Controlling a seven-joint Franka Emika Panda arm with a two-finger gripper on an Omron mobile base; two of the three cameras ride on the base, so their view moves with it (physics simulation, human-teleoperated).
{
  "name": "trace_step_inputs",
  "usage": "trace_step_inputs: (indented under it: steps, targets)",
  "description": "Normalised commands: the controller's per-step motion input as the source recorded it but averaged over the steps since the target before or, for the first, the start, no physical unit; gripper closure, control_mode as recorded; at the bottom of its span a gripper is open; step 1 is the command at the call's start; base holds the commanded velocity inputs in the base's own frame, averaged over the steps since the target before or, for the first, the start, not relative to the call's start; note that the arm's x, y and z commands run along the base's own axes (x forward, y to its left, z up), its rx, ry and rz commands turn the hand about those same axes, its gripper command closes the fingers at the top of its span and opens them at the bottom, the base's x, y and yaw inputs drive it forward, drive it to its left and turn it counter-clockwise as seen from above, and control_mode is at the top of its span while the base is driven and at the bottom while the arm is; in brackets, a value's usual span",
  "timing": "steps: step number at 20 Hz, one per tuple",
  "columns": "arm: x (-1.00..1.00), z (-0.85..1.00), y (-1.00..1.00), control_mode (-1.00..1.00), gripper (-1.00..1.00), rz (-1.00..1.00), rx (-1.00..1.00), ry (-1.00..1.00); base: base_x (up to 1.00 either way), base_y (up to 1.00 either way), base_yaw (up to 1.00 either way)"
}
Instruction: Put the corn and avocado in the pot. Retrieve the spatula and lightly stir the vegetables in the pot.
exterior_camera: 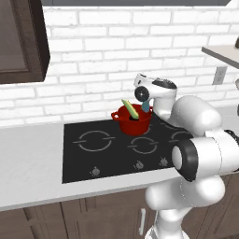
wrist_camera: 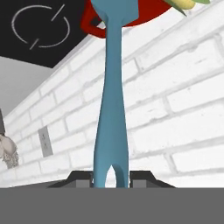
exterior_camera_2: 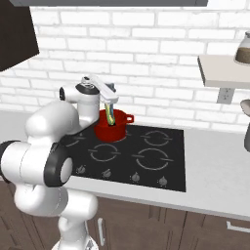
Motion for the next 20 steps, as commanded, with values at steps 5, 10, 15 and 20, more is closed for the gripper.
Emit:
trace_step_inputs:
  steps: [5,10,15,20]
  targets:
    - [0.17,-0.24,0.13,-1.00,1.00,0.00,0.00,0.00,0.00,0.00,0.00]
    - [0.03,-0.16,0.03,-1.00,1.00,0.00,0.00,0.00,0.00,0.00,0.00]
    - [0.00,-0.03,0.02,-1.00,1.00,0.00,-0.02,0.00,0.00,0.00,0.00]
    - [-0.05,0.00,0.07,-1.00,1.00,0.04,-0.01,0.00,0.00,0.00,0.00]
